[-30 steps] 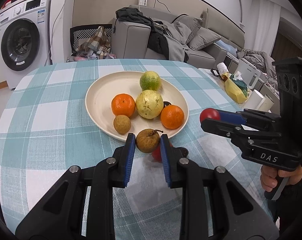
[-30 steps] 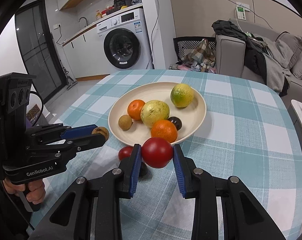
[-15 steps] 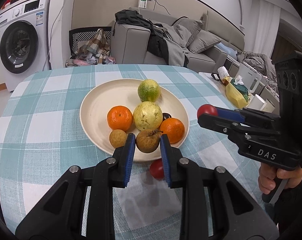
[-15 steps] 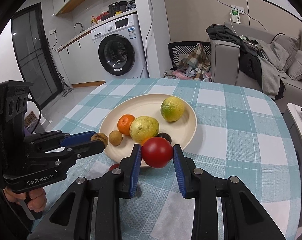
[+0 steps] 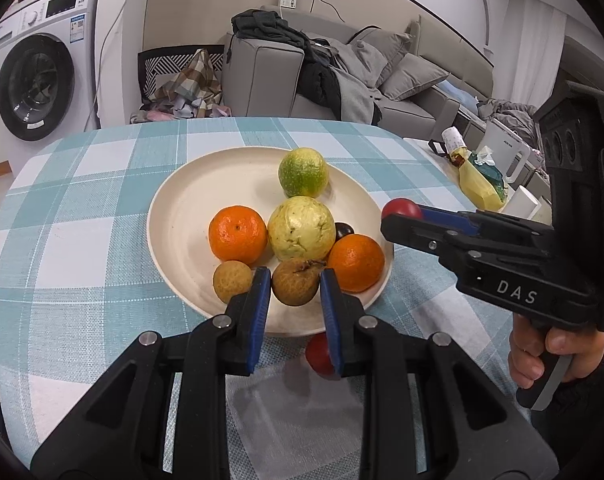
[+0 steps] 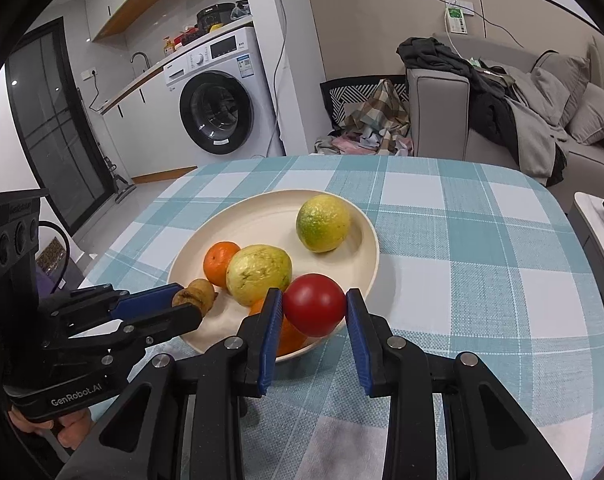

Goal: Organize fruits
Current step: 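Carry the pear-shaped fruit onto the plate with the left tool while the right tool sets the tomato there, then open both tools and pull them back from the plate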

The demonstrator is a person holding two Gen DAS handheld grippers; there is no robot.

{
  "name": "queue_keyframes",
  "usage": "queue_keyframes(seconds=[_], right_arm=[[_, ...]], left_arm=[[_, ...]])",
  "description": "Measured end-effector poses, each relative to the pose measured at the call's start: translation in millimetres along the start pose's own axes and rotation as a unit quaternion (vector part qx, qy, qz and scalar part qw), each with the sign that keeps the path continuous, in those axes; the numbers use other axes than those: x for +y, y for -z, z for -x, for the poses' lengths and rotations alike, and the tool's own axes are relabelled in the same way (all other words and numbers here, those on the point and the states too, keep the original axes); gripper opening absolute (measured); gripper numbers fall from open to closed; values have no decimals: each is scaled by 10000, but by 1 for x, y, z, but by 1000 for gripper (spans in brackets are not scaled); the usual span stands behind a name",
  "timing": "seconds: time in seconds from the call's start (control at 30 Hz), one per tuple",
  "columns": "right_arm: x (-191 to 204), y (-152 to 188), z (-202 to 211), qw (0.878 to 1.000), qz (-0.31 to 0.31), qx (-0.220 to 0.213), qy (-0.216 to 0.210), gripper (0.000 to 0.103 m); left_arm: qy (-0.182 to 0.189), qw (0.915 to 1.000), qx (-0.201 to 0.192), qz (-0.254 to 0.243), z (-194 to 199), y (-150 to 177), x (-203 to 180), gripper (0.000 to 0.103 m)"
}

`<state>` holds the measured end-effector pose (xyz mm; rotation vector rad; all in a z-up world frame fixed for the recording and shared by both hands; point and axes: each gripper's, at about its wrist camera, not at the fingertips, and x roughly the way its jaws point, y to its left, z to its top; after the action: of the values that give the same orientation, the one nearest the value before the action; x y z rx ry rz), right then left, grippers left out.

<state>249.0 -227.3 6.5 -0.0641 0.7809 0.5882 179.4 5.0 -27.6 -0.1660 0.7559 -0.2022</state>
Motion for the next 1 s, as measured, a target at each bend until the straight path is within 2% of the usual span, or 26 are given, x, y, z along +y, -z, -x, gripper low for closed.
queue_keyframes(seconds=[0.67,0.8,0.9,1.0], right_arm=[[-1,-4,-13,9998,11,85,193,33],[-2,-3,-6,9997,29,58,243,38],[-1,-1,4,9996,70,14,284,45],[0,3,14,9996,75,-18,266,56]], left_arm=[[-68,9999,101,64,-13,2,8,23],[-97,9999,85,97,-7,1,9,23],[-158,9998,51,81,0,2,10,31],[-241,9997,-38,37,11,4,9,50]])
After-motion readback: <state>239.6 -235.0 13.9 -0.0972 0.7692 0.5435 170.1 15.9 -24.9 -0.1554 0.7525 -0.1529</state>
